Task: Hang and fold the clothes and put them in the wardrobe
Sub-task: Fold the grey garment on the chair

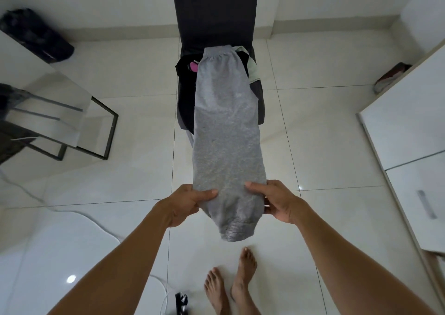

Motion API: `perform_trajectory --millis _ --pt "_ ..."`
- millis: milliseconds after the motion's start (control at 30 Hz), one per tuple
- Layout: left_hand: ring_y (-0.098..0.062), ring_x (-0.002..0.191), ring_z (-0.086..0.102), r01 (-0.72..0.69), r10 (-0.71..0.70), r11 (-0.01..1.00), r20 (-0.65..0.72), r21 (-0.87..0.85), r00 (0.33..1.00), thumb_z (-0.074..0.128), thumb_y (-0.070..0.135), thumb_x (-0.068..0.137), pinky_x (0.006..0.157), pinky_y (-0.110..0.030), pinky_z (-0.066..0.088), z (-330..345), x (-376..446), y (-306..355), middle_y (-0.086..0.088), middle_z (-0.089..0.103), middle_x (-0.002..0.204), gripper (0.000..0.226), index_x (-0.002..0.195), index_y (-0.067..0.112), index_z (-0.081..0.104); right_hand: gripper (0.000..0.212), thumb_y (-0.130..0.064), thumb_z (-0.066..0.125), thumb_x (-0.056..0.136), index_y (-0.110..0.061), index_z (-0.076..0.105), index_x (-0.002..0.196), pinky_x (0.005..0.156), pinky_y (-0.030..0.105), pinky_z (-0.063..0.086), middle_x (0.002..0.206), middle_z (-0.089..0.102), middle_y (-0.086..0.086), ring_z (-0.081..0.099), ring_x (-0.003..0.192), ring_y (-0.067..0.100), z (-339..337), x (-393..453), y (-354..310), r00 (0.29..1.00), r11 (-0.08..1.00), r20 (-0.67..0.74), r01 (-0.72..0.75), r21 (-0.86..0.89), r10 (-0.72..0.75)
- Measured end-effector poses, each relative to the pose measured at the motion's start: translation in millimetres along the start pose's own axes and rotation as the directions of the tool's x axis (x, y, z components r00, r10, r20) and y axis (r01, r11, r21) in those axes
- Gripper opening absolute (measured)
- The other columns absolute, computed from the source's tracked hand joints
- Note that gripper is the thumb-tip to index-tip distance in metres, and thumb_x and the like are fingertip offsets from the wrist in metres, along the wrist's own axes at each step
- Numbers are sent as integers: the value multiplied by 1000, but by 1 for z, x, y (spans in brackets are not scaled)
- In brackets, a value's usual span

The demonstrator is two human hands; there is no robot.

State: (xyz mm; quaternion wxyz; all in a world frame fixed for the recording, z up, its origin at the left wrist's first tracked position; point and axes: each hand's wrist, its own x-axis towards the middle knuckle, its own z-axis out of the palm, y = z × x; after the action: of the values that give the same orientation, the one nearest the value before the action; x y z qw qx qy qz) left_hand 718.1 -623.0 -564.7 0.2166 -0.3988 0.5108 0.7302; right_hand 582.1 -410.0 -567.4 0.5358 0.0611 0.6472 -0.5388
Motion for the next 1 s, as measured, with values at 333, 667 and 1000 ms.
perform_trajectory --millis 333,667,1000 --pt "-24 99 63 117 -118 992 -10 -35 993 76 31 83 91 -45 56 7 -33 -5 -11 69 106 38 111 7 70 54 -30 83 76 -21 59 123 79 45 60 112 74 5 71 103 29 21 -27 2 999 998 36 4 -56 -2" --pt "-30 83 69 148 -150 988 -33 -51 988 69 4 86 68 -40 59 21 -52 3 -20 67 104 38 120 -7 58 79 -20 91 69 -20 44 133 68 40 61 116 68 10 72 96 29 48 -57 -3 998 996 -38 -52 -67 49" --pt "-24 69 64 -95 106 990 -108 102 988 69 -2 85 59 -30 54 34 -74 50 -21 61 111 54 126 21 41 38 -18 80 82 -28 56 110 57 30 58 113 61 4 68 80 22 59 -76 -34 923 952 -266 228 -202 -278"
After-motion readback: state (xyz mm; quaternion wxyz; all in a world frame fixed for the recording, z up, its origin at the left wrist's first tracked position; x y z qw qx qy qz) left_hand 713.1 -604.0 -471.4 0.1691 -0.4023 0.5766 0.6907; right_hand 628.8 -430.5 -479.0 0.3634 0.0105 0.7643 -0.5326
